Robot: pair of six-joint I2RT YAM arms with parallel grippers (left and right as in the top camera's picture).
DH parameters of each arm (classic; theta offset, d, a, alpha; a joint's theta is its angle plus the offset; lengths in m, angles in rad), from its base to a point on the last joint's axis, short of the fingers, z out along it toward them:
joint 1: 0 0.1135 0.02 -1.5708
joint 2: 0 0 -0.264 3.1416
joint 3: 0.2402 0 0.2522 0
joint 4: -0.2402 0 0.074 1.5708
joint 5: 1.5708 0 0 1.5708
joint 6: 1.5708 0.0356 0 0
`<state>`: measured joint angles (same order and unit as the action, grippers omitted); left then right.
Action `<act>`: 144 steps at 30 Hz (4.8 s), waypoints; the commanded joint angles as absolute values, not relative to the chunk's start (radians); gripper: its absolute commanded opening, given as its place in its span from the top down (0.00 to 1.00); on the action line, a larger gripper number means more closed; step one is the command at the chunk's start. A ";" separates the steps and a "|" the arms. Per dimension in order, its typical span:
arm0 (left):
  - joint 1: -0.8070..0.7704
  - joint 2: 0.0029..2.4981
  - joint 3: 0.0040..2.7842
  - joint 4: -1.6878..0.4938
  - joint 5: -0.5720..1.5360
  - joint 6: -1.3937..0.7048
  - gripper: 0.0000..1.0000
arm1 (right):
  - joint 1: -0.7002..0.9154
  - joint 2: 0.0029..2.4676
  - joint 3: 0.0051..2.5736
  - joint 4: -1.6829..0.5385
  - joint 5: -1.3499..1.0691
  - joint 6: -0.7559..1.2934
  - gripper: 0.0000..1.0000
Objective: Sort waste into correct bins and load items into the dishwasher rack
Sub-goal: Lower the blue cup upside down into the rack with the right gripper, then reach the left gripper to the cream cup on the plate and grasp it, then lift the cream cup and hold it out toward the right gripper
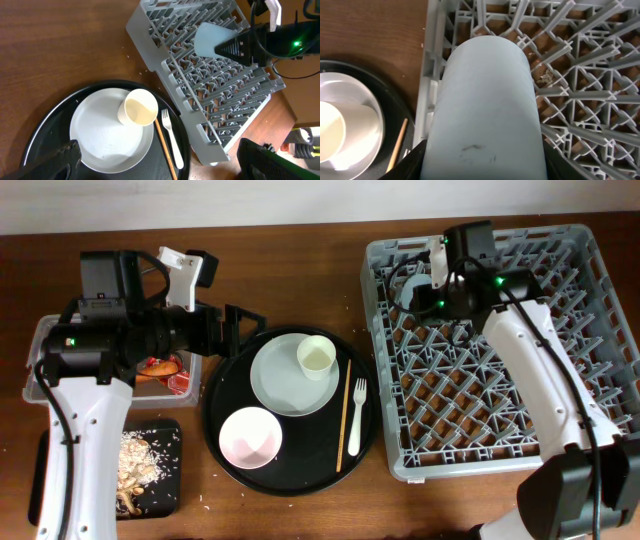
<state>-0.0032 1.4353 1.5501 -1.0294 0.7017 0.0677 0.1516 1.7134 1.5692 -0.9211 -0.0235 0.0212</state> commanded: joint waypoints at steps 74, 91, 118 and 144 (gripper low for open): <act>-0.006 1.438 1.551 -1.085 0.609 0.002 0.01 | 0.103 1.641 1.822 -1.176 -0.233 -0.064 0.18; -0.351 1.740 1.551 -0.953 0.186 -0.328 0.46 | 0.103 1.560 1.822 -1.280 -0.232 -0.064 0.01; -0.342 1.907 1.697 -1.084 0.134 -0.432 1.00 | 0.103 1.560 1.822 -1.280 -0.232 -0.064 0.01; -0.083 1.752 1.765 -1.138 1.565 0.336 1.00 | 0.181 1.560 1.820 -1.359 -1.305 -0.525 0.04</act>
